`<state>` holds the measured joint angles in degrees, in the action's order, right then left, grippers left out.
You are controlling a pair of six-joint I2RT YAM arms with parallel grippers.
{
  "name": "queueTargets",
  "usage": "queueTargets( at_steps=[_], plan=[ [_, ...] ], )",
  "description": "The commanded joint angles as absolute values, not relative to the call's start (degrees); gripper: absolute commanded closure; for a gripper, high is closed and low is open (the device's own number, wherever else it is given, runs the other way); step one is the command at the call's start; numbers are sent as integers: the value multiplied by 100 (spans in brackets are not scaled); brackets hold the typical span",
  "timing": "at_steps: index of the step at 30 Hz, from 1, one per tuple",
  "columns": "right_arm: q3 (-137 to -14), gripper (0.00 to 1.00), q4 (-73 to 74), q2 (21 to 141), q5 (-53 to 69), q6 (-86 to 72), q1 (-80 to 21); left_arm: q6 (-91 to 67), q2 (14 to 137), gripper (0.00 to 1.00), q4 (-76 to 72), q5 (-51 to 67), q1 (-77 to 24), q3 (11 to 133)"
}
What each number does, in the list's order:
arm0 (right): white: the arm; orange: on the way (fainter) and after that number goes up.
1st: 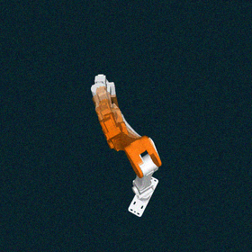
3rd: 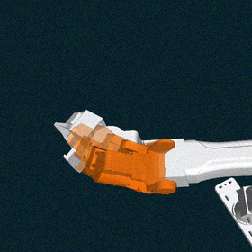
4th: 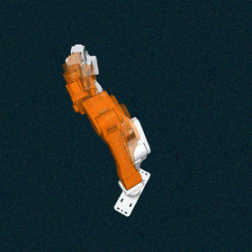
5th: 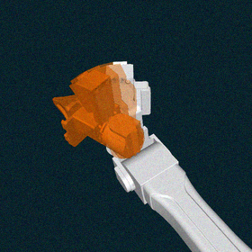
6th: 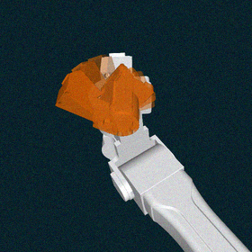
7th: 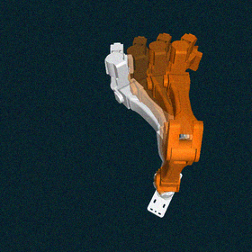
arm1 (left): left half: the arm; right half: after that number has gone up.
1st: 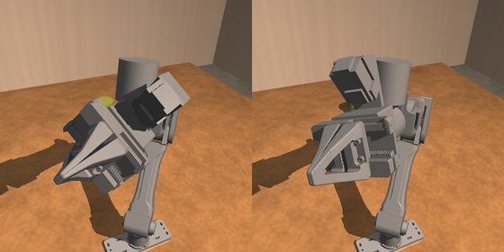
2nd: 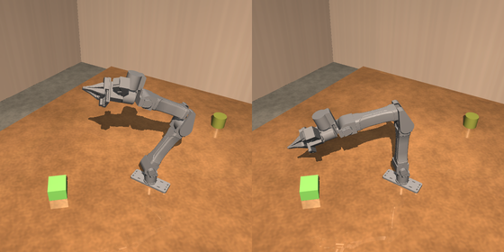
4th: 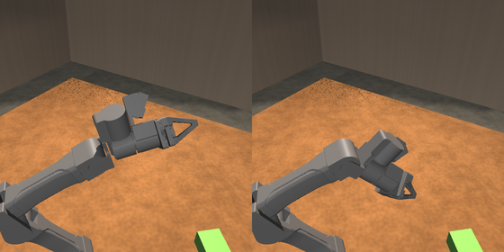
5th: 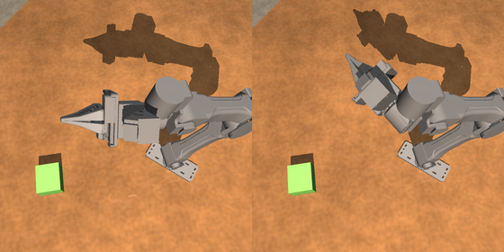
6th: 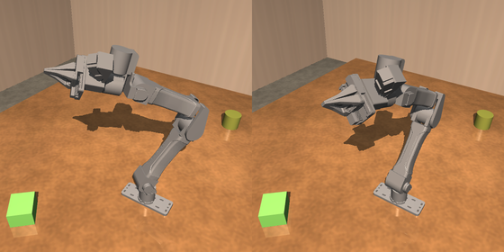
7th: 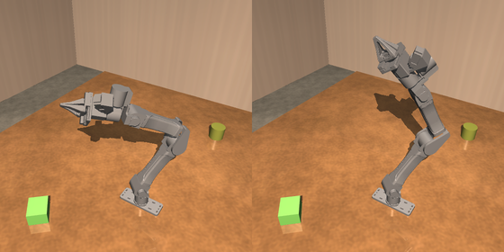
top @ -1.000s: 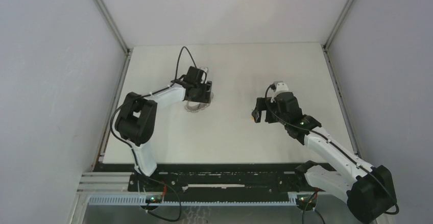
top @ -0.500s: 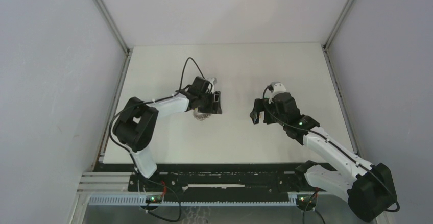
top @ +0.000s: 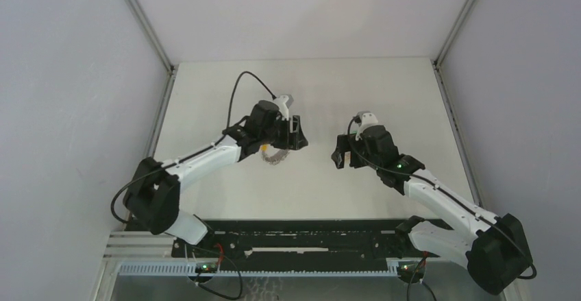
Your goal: Put the keys on the keyring
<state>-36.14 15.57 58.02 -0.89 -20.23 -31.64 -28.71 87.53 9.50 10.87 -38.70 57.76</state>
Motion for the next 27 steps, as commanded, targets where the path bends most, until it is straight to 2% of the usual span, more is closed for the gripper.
queueTargets(
  at_steps=[1, 12, 27],
  plan=[
    [-3658, 14, 1048, 6015, 45, -1933, -3308, -2645, 8344, 31, 1084, 490, -3434, 5562],
    [-3729, 16, 786, 6531, 223, -1964, -3486, -2086, 9195, 33, 2034, -712, -2474, 6178],
    [-3825, 17, 888, 6800, 44, -1868, -3509, -2096, 9873, 51, 2066, -486, -2606, 6029]
  ],
)
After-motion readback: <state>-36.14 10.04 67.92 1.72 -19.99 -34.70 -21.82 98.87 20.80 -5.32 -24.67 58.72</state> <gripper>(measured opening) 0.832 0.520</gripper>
